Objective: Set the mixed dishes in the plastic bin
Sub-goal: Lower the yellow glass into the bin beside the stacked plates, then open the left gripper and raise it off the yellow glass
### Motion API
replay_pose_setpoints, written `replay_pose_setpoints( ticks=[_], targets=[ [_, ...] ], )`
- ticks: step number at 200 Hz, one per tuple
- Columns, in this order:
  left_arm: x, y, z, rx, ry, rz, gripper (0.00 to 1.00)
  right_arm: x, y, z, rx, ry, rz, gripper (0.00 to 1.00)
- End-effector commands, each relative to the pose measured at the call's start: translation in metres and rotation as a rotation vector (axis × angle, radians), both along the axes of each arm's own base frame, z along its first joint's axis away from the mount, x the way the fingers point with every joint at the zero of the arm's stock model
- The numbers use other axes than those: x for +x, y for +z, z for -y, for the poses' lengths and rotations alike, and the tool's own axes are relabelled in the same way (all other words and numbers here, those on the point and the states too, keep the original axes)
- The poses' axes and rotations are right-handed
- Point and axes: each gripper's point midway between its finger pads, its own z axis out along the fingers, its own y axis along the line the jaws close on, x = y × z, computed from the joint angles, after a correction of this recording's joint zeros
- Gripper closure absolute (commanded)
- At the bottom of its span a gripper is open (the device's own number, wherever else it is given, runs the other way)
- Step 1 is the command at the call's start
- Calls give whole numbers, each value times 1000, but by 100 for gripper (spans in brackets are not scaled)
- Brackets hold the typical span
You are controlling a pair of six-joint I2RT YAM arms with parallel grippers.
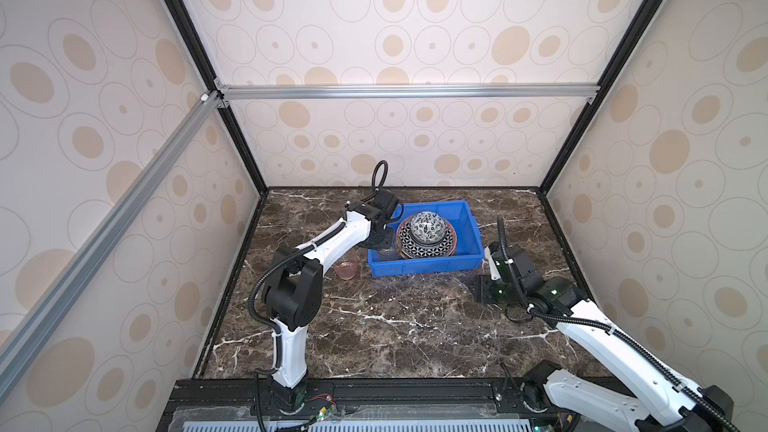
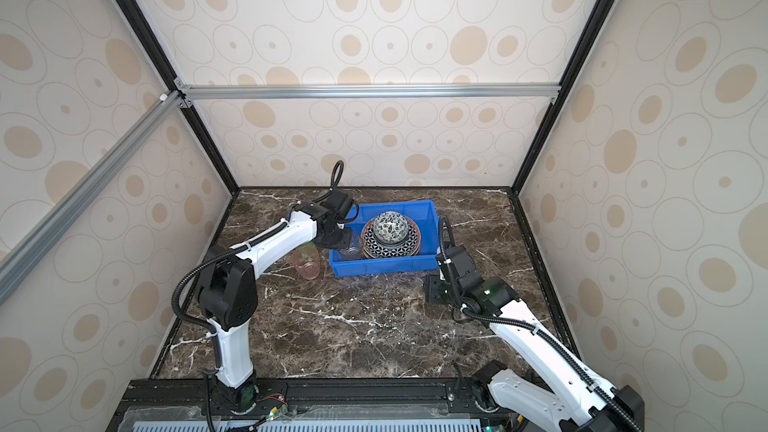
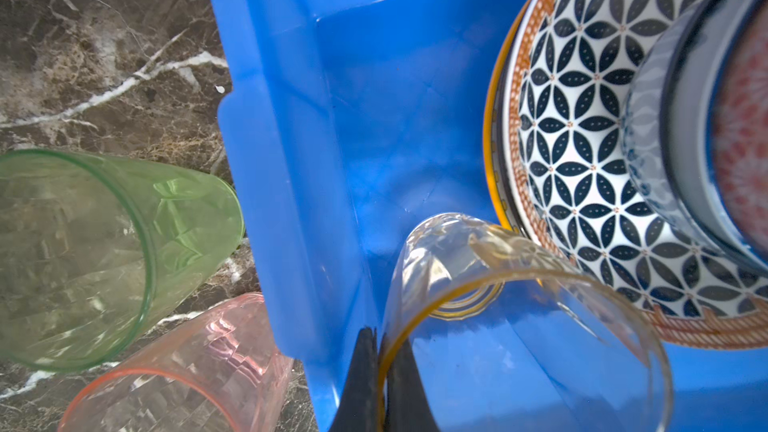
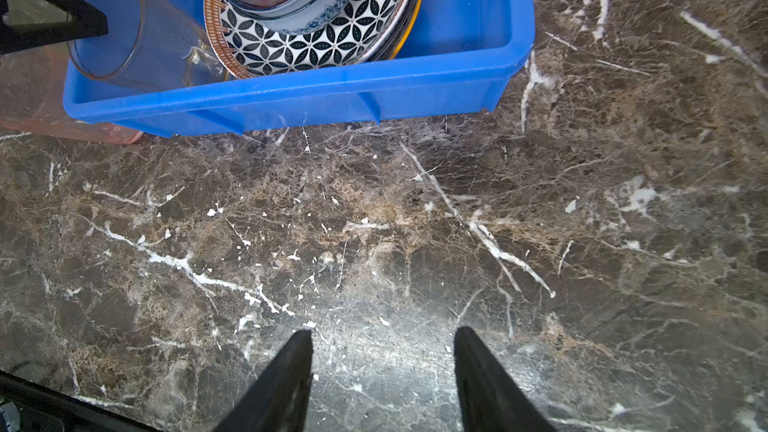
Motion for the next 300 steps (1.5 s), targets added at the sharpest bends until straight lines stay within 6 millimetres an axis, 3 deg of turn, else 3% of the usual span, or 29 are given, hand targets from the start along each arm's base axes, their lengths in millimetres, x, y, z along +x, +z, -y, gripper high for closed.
replay_pose_setpoints(
  ticks=[1, 97, 182, 300],
  targets=[
    [7, 6, 8, -4, -23, 19, 100, -3, -3, 6, -21, -4, -4, 42],
    [5, -7, 6, 20, -18, -12, 100, -4, -7, 5, -22, -2, -13, 42],
    [3, -14, 2, 47, -13, -25, 90, -4, -8, 5, -22, 0, -15, 42],
    [2, 4, 3, 30, -16, 3, 81, -6, -6, 5, -11, -2, -10, 42]
  ],
)
